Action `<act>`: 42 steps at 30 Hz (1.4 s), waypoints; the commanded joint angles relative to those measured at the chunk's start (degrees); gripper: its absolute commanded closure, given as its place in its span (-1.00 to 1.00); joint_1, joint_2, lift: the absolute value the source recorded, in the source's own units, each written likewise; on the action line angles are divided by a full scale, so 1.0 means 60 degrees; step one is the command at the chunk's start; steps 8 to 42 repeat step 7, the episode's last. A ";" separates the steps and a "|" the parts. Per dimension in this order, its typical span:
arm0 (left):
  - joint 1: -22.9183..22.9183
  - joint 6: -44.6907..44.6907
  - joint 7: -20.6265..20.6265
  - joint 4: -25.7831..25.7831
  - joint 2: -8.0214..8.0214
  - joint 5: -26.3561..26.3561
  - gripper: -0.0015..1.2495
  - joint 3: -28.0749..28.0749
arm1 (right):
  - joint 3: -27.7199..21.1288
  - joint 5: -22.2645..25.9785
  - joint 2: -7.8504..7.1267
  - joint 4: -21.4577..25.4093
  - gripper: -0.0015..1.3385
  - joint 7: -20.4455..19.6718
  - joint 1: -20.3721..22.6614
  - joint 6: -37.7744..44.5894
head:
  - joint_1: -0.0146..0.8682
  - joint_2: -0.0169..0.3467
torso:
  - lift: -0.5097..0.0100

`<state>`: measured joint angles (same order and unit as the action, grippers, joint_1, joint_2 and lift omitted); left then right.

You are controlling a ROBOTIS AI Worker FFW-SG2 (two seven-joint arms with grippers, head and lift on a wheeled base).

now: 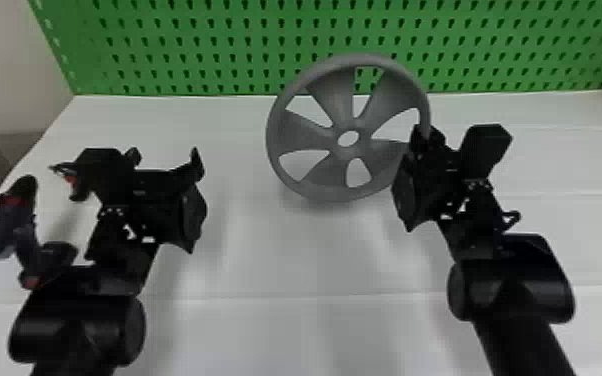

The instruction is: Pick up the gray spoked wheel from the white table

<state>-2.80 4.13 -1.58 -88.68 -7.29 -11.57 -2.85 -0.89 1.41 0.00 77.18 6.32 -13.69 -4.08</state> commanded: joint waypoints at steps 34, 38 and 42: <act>-0.0002 0.0000 0.0000 0.0000 0.0000 0.0009 -0.79 0.0079 | 0.0002 -0.0074 0.0009 -0.0001 0.56 0.0001 0.0011 0.0036 | 0.77 -0.71 | 0.55; -0.0002 0.0000 0.0000 0.0000 0.0000 0.0009 -0.79 0.0079 | 0.0002 -0.0074 0.0009 -0.0001 0.56 0.0001 0.0011 0.0036 | 0.77 -0.71 | 0.55; -0.0002 0.0000 0.0000 0.0000 0.0000 0.0009 -0.79 0.0079 | 0.0002 -0.0074 0.0009 -0.0001 0.56 0.0001 0.0011 0.0036 | 0.77 -0.71 | 0.55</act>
